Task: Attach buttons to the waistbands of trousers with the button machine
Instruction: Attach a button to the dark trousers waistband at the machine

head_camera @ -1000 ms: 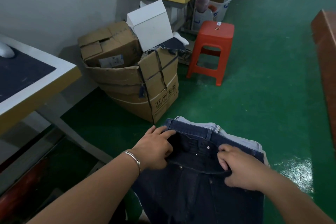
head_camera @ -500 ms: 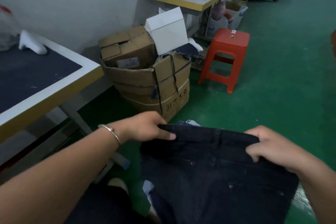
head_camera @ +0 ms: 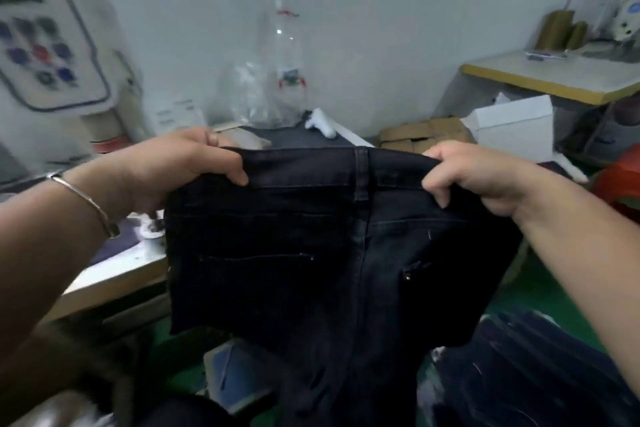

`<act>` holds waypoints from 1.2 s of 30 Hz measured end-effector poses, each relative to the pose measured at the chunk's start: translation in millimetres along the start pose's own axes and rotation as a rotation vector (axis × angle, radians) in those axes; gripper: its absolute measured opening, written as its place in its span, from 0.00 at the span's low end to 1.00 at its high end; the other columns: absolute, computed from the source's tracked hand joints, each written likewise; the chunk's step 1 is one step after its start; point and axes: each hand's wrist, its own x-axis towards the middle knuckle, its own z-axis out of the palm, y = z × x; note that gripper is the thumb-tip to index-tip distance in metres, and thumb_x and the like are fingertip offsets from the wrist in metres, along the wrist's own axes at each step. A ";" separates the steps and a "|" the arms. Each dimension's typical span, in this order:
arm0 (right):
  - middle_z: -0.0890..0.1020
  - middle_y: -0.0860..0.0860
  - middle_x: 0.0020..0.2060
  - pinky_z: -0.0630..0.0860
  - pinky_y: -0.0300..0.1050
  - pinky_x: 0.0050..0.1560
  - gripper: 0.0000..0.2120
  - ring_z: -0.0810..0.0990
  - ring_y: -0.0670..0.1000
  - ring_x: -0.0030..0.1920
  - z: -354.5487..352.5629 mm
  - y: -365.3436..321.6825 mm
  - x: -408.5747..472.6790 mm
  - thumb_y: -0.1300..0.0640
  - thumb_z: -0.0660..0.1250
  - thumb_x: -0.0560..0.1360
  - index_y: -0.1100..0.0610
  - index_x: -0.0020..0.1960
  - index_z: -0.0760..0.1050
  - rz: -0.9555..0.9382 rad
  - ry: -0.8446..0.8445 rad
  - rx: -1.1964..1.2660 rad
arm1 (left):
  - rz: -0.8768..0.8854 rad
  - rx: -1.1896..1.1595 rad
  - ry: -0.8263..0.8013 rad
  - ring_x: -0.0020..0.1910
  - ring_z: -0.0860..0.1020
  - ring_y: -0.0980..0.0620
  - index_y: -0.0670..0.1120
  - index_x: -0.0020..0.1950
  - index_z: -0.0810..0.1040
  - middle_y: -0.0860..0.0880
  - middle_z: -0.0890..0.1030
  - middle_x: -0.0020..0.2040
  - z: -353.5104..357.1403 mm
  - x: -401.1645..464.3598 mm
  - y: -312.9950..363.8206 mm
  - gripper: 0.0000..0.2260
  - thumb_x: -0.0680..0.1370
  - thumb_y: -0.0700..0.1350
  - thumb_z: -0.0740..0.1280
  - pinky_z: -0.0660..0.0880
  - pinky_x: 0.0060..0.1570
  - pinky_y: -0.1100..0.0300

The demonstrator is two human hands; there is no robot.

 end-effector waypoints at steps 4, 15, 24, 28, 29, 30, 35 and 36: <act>0.74 0.57 0.26 0.67 0.38 0.30 0.09 0.74 0.55 0.28 74.9 -36.2 59.6 0.67 0.61 0.49 0.59 0.28 0.73 -0.042 -0.232 -0.068 | -0.108 0.035 0.180 0.20 0.73 0.50 0.42 0.28 0.78 0.44 0.76 0.25 -68.0 -56.5 -40.7 0.04 0.55 0.39 0.70 0.69 0.22 0.69; 0.86 0.50 0.42 0.80 0.47 0.52 0.08 0.85 0.51 0.45 229.8 -50.7 155.4 0.61 0.75 0.69 0.51 0.46 0.83 -0.124 -0.525 -0.378 | -0.308 0.093 0.438 0.48 0.84 0.47 0.44 0.49 0.84 0.44 0.86 0.48 -173.7 -135.8 -156.6 0.06 0.75 0.34 0.71 0.78 0.51 0.56; 0.84 0.45 0.35 0.76 0.40 0.44 0.09 0.82 0.46 0.41 249.6 -34.9 193.7 0.62 0.75 0.68 0.49 0.37 0.82 -0.260 -0.217 -0.468 | -0.438 0.614 0.803 0.42 0.79 0.46 0.51 0.37 0.77 0.49 0.81 0.41 -190.8 -96.4 -213.4 0.16 0.73 0.31 0.59 0.74 0.42 0.57; 0.83 0.46 0.37 0.76 0.41 0.43 0.12 0.80 0.48 0.43 227.8 -21.1 219.9 0.65 0.72 0.68 0.49 0.34 0.81 -0.144 0.012 -0.401 | -0.488 0.717 0.926 0.40 0.74 0.45 0.48 0.35 0.71 0.50 0.77 0.38 -188.9 -77.9 -227.2 0.11 0.69 0.33 0.58 0.70 0.38 0.54; 0.83 0.46 0.38 0.75 0.42 0.44 0.12 0.80 0.50 0.44 221.5 -18.6 228.2 0.65 0.71 0.69 0.49 0.34 0.79 -0.143 0.093 -0.427 | -0.484 0.714 0.960 0.38 0.72 0.46 0.47 0.34 0.70 0.50 0.76 0.36 -187.2 -71.3 -230.2 0.10 0.68 0.33 0.58 0.66 0.34 0.55; 0.82 0.46 0.40 0.73 0.43 0.45 0.12 0.79 0.51 0.45 215.5 -16.6 235.6 0.64 0.69 0.71 0.49 0.35 0.78 -0.169 0.171 -0.481 | -0.482 0.710 0.995 0.36 0.71 0.46 0.46 0.34 0.70 0.50 0.75 0.35 -185.3 -64.8 -233.1 0.09 0.67 0.33 0.59 0.63 0.31 0.56; 0.82 0.52 0.51 0.75 0.49 0.49 0.12 0.79 0.57 0.52 198.2 -13.9 271.4 0.64 0.61 0.75 0.55 0.51 0.81 -0.323 0.412 -0.682 | -0.430 0.822 1.043 0.44 0.76 0.43 0.44 0.32 0.76 0.50 0.77 0.40 -172.3 -44.3 -254.8 0.08 0.67 0.34 0.61 0.69 0.39 0.52; 0.82 0.53 0.53 0.75 0.49 0.50 0.13 0.79 0.58 0.53 198.5 -15.6 280.3 0.65 0.60 0.75 0.56 0.53 0.81 -0.326 0.406 -0.736 | -0.367 0.851 1.059 0.44 0.76 0.44 0.46 0.31 0.76 0.51 0.77 0.40 -170.6 -43.4 -261.6 0.09 0.67 0.36 0.59 0.68 0.39 0.52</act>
